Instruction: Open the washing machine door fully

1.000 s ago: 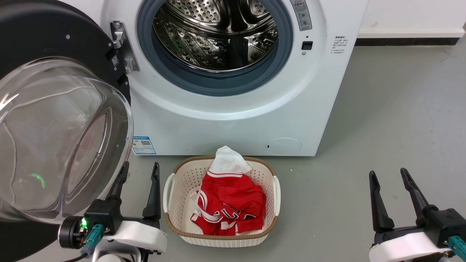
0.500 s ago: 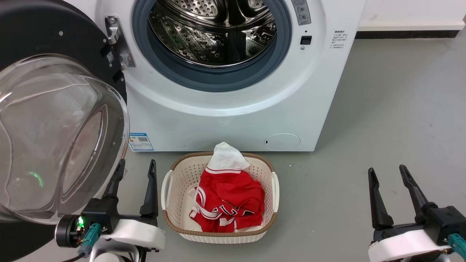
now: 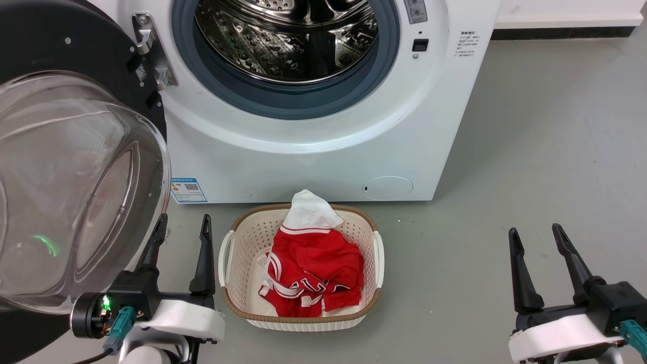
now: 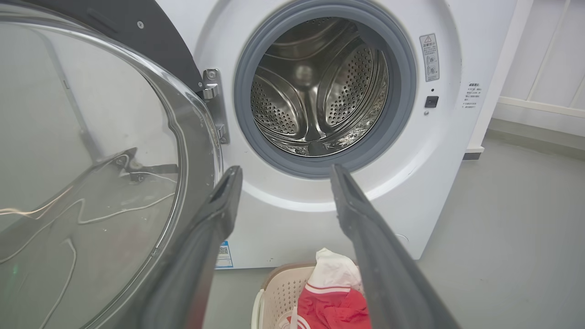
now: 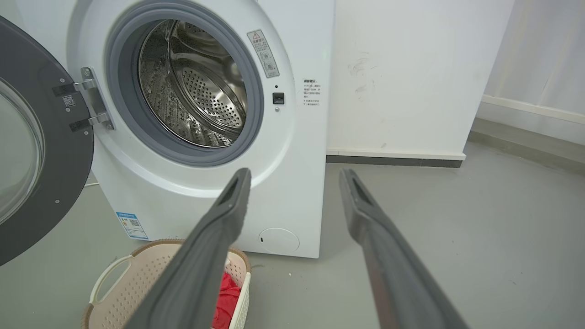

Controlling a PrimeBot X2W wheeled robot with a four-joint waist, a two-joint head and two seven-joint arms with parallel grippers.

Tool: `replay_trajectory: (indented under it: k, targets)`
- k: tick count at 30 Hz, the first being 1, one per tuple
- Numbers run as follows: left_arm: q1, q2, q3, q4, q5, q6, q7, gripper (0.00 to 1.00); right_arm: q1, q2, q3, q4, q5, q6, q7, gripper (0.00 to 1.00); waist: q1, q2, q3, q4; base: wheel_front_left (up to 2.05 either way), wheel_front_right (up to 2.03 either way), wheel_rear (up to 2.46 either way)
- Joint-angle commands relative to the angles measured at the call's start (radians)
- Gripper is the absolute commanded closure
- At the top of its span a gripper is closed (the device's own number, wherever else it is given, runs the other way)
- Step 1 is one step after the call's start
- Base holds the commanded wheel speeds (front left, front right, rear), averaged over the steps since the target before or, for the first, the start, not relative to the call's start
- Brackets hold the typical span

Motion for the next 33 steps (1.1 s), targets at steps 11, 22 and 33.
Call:
replay_trajectory:
  k: [11, 22, 33]
  targets:
    - [0.003, -0.012, 0.012, 0.004, 0.007, -0.016, 0.001, 1.00, -0.003, 0.000, 0.004, 0.017, 0.002, 0.000, -0.004, 1.00, 0.0000, -0.0001, 0.021, -0.004, 0.00, 0.00, 0.00]
    - [0.024, -0.035, 0.030, 0.048, -0.138, -0.040, 0.037, 1.00, 0.002, -0.011, 0.010, 0.068, 0.175, 0.000, 0.021, 1.00, 0.0000, -0.0001, 0.015, -0.005, 0.00, 0.00, 0.00]
    - [0.014, -0.051, 0.060, 0.068, -0.312, -0.071, 0.077, 1.00, -0.023, -0.022, 0.013, 0.098, 0.382, 0.000, 0.048, 1.00, 0.0000, -0.0001, 0.007, -0.005, 0.00, 0.00, 0.00]
